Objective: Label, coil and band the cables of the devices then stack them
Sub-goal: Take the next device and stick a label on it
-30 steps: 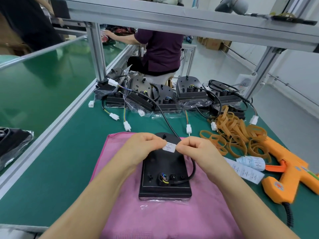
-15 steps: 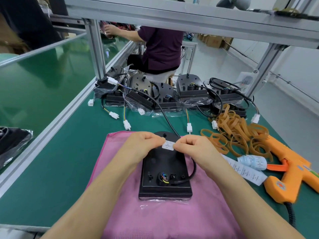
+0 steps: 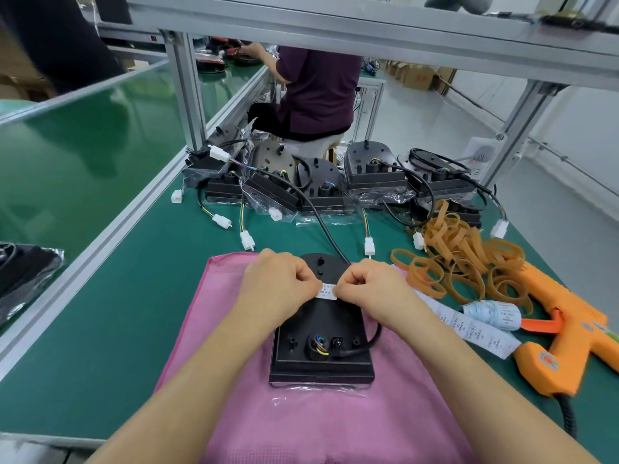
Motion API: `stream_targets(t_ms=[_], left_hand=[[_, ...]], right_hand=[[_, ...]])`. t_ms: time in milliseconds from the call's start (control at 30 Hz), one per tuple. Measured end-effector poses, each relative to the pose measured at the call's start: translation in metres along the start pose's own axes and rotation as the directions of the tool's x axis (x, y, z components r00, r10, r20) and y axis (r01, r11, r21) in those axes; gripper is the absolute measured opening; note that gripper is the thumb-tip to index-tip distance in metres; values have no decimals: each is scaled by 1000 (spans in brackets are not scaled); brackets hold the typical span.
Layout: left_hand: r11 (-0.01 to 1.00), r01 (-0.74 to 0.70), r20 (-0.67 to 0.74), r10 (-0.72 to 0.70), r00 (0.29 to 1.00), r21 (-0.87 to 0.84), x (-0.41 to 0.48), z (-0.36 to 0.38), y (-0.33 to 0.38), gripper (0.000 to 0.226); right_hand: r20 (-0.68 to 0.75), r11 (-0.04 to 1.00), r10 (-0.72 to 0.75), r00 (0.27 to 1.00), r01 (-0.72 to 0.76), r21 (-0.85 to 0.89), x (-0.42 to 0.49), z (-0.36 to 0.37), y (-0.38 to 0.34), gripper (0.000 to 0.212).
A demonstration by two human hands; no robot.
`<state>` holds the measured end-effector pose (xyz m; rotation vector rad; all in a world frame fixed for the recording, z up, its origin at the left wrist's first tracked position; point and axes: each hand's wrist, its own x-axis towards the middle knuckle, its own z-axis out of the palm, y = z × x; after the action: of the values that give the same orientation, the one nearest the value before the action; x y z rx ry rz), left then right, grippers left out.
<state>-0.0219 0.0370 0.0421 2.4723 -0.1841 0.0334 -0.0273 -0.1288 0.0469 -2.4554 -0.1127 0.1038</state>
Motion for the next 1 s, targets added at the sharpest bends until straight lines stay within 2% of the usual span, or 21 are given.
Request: stream_targets(t_ms=[100, 300, 433, 600, 700, 800, 933, 1000], left_hand=[[999, -17, -24, 18, 1000, 36, 1, 3, -2, 27], [990, -28, -46, 35, 998, 136, 2, 7, -5, 21], [978, -38, -84, 56, 995, 203, 2, 10, -3, 24], [942, -79, -139, 131, 982, 327, -1, 14, -2, 15], [959, -80, -142, 122, 982, 271, -1, 14, -5, 17], [988, -46, -135, 66, 989, 149, -1, 17, -10, 24], [984, 16, -180, 17, 984, 178, -6, 30, -3, 42], [988, 43, -197, -14, 980, 147, -5, 33, -2, 36]], right_hand=[[-23, 996, -21, 1000, 19, -85, 2, 4, 1, 17], [-38, 993, -29, 999, 24, -115, 3, 6, 2, 16], [-68, 984, -46, 997, 33, -172, 2, 9, 1, 19], [-99, 945, -98, 990, 61, -320, 1, 12, -2, 30], [-127, 932, -121, 984, 69, -356, 0, 13, -2, 27], [-122, 956, -80, 989, 42, -289, -1, 8, 4, 22], [-154, 998, -36, 987, 27, -58, -12, 3, 14, 17], [-212, 999, -26, 977, 32, 26, -22, 0, 19, 19]])
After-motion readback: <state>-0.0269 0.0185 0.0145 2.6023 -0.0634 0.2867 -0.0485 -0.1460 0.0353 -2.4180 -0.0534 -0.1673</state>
